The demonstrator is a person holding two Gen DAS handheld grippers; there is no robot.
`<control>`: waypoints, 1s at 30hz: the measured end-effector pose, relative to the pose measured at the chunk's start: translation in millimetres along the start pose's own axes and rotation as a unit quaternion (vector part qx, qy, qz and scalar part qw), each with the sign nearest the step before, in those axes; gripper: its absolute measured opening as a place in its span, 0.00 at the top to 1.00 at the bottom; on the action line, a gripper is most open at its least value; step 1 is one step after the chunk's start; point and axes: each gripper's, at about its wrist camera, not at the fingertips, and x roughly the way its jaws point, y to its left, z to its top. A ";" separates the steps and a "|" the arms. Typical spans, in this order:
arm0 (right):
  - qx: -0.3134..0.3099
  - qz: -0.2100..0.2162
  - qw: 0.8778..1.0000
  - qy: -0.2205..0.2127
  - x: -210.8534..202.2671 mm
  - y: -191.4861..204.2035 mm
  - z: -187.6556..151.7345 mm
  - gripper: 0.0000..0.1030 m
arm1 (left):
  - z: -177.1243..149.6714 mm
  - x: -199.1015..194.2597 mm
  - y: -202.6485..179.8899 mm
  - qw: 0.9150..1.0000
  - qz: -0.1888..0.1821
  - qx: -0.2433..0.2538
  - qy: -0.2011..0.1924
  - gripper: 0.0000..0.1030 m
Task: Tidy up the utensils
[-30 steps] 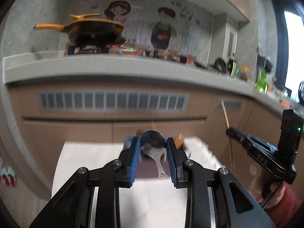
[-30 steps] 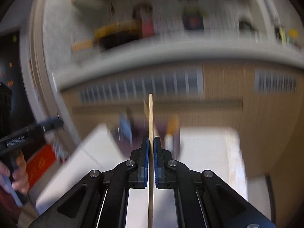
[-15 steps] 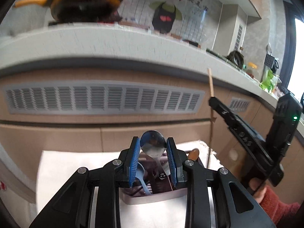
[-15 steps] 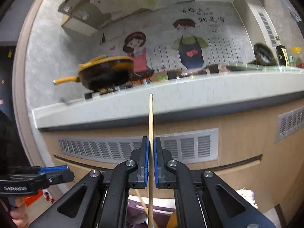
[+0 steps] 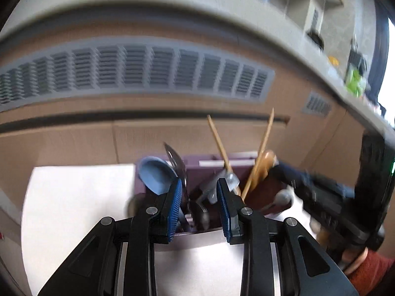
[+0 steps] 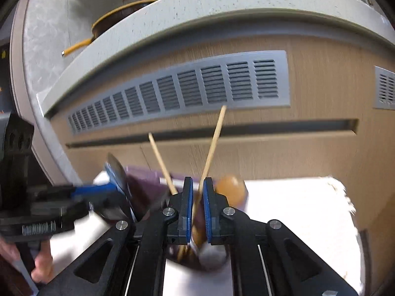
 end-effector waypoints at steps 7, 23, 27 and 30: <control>-0.033 -0.019 0.999 -0.002 -68.7 19.2 -25.1 0.75 | -22.9 -92.9 -16.1 0.993 0.053 -0.023 -0.105 0.49; -0.073 -0.065 0.994 0.042 -187.9 72.8 -115.9 0.66 | -159.4 -154.9 -85.7 0.987 0.157 0.005 -0.043 0.49; -0.066 -0.057 0.995 0.042 -196.3 74.8 -119.8 0.66 | -159.7 -157.9 -90.7 0.987 0.154 0.008 -0.037 0.49; -0.064 -0.059 0.996 0.035 -201.4 73.7 -118.0 0.66 | -159.4 -162.0 -92.3 0.987 0.156 0.008 -0.040 0.49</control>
